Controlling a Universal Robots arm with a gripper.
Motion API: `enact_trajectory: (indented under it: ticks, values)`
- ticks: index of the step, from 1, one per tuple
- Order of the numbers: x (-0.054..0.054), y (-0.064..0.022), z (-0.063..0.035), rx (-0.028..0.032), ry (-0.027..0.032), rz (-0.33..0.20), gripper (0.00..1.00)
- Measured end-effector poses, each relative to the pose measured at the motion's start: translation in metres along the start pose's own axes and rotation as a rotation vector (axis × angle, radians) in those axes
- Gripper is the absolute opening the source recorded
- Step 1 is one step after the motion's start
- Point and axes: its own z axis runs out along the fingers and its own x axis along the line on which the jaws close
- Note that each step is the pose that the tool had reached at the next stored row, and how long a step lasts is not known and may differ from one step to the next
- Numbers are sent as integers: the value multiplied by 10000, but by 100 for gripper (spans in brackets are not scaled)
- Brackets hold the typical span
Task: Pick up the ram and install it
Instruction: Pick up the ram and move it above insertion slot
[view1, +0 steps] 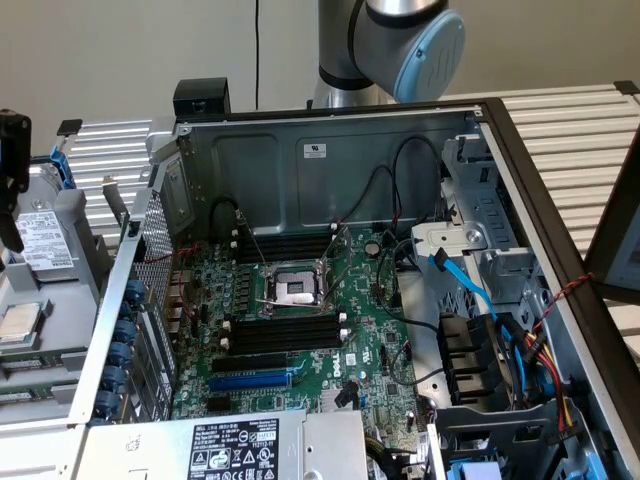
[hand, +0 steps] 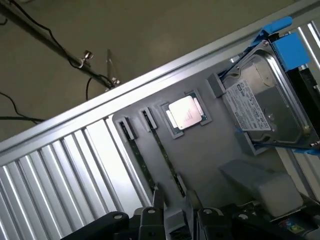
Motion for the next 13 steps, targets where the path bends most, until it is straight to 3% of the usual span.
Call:
enact_trajectory:
  ticks: [13]
  values:
    - [63,130,237,21,53,-907,32]
